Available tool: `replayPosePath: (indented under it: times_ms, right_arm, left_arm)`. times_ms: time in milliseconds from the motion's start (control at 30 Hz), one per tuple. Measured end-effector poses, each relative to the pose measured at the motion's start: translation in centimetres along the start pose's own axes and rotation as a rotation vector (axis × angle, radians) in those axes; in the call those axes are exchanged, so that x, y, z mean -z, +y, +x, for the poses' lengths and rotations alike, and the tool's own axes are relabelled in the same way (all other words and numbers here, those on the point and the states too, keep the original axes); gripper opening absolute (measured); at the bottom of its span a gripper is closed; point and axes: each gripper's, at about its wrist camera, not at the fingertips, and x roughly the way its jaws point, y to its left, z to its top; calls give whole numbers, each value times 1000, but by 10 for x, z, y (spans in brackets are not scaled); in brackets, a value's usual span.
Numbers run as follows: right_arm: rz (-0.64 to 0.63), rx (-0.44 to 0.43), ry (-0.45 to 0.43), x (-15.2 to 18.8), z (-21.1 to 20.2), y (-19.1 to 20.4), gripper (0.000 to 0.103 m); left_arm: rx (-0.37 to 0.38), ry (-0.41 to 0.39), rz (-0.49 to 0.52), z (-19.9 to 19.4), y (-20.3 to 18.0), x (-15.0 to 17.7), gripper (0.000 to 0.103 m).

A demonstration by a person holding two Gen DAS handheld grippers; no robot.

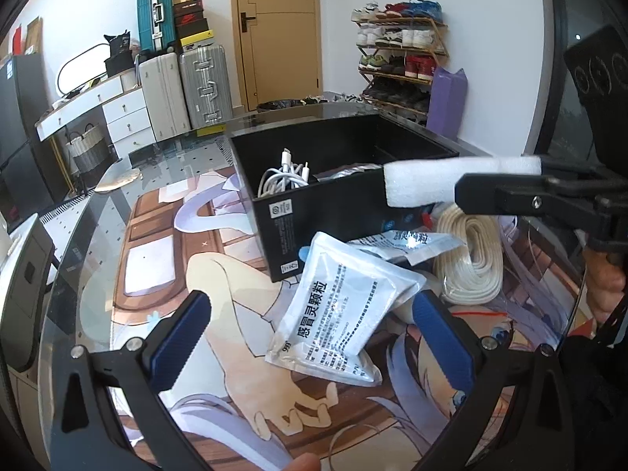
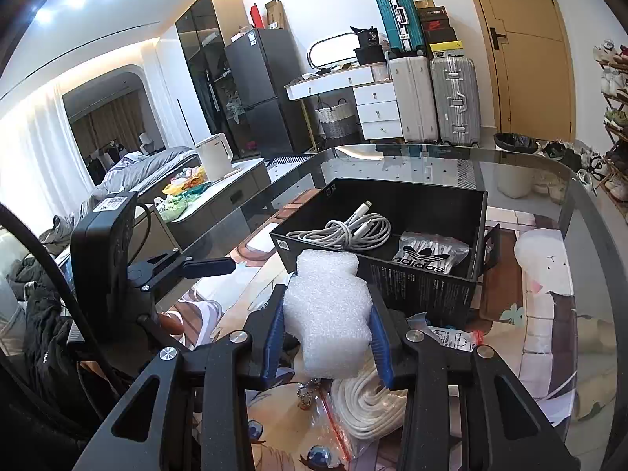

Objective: Organize soft objects
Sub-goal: 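Grasp the white bubble-wrap piece with the right gripper, then grasp the white medicine sachet with the left gripper while the right holds the bubble wrap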

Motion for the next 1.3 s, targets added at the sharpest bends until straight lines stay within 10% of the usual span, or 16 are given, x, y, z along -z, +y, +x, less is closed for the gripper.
replayPosePath:
  times_ms: [700, 933, 1300]
  right_arm:
    - [-10, -3, -4, -1, -2, 4, 39]
    - [-11, -5, -9, -2, -3, 6, 39]
    - [-10, 2, -18, -2, -4, 3, 39]
  left_arm:
    - [43, 86, 11, 19, 7, -5, 101]
    - [65, 93, 29, 23, 3, -3, 56]
    - [67, 68, 35, 8, -1, 0, 49]
